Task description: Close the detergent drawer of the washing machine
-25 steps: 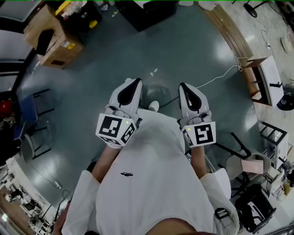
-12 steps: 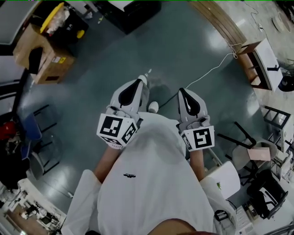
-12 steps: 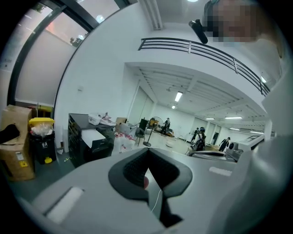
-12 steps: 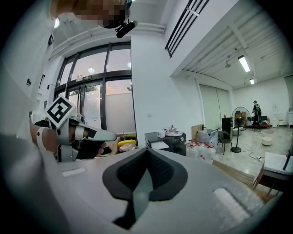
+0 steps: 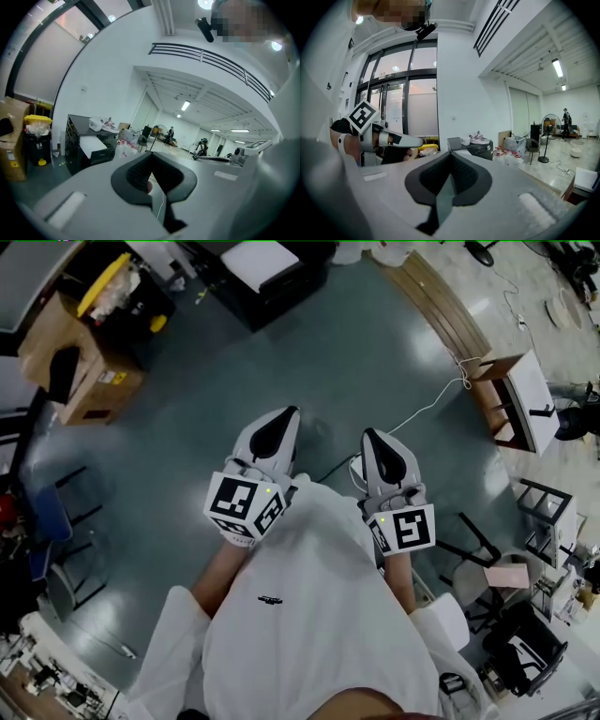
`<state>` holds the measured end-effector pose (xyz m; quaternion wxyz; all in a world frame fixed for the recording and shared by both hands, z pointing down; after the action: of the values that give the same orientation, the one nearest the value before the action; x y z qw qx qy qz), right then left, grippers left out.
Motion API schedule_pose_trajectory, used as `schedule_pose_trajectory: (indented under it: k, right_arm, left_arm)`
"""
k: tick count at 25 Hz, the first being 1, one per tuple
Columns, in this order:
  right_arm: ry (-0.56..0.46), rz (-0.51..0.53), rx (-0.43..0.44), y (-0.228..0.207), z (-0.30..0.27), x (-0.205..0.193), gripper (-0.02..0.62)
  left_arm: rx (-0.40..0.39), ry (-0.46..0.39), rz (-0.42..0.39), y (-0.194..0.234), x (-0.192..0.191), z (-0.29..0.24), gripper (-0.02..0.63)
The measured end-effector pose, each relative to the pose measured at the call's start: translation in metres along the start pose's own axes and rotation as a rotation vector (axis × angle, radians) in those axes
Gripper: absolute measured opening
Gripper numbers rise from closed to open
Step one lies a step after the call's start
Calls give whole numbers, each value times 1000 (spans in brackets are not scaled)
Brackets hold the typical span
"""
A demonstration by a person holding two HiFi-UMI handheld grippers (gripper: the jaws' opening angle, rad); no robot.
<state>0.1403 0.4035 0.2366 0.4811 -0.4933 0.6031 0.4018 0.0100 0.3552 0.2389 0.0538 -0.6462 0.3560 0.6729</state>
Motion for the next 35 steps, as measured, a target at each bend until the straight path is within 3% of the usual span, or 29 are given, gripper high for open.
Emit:
schedule_pose_trajectory:
  k: [12, 19, 30, 35]
  right_arm:
    - [-66, 37, 37, 19, -109, 53, -6]
    - [-99, 50, 5, 39, -157, 68, -5]
    - [12, 50, -57, 30, -159, 58, -5]
    - [19, 49, -33, 27, -167, 56, -5]
  left_arm:
    - [4, -102, 20, 94, 54, -12, 14]
    - [-4, -113, 25, 151, 67, -11, 14]
    - [-50, -73, 121, 158, 51, -24, 14]
    - [-9, -95, 136, 164, 50, -23, 14]
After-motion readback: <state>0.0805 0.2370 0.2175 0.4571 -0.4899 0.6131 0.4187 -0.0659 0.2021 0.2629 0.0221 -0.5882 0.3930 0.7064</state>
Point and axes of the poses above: the fingertips, and each gripper's own axes: z backward along the fingers, y to its left, x out of its top, the point moved 2 cm from there along z, backward along the fingers, and after that the axes turned 15 degrees about -x, right-handed, at the moved point
